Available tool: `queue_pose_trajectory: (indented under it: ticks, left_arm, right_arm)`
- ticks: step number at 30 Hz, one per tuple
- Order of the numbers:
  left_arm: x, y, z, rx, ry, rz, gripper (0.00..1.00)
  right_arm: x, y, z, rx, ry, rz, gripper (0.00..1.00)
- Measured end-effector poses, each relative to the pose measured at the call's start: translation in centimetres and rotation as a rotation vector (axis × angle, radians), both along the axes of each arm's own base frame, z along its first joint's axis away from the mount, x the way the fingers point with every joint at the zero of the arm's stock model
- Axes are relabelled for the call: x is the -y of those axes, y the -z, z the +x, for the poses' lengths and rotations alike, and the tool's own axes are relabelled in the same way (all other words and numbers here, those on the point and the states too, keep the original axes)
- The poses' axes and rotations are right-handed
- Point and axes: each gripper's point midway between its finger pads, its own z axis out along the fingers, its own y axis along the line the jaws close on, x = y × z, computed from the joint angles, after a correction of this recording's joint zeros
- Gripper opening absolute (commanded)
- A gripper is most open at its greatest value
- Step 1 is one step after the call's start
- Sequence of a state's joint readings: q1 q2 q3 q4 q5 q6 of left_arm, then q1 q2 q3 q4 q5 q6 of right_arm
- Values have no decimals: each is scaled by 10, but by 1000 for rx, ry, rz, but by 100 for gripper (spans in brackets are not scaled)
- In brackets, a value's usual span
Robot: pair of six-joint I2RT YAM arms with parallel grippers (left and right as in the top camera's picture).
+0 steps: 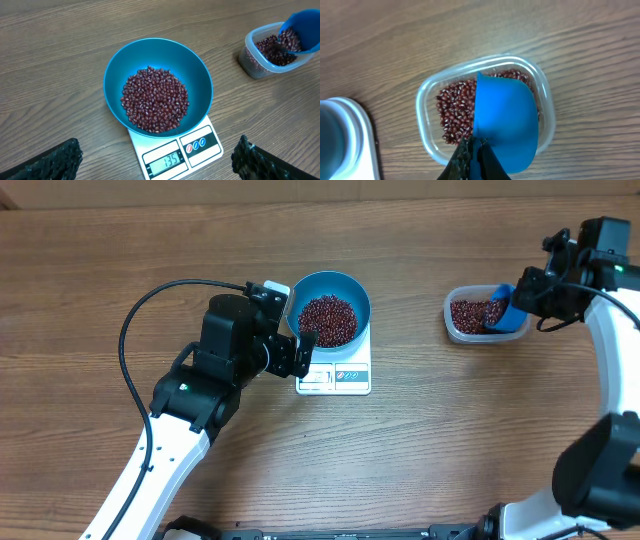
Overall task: Scoop item into bowl and weigh 150g on scale
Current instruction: 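Drag the scoop through the beans to fill it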
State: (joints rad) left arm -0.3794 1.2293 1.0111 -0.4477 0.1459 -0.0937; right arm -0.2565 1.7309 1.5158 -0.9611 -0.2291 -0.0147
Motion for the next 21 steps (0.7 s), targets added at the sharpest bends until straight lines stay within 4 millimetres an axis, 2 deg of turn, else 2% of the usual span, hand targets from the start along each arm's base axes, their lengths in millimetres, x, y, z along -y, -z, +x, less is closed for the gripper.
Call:
queue_pose_trajectory:
  ticks: [3,11,21]
  left_arm:
    - [0,0,0,0,0,0,100]
    - [0,0,0,0,0,0,100]
    - [0,0,0,0,0,0,99]
  right_arm:
    - [0,-6,-2,13,-1,-4,4]
    - [-3,-5,-6,-6,0,13,4]
    - [-16,-11,-3,20,-11,116,4]
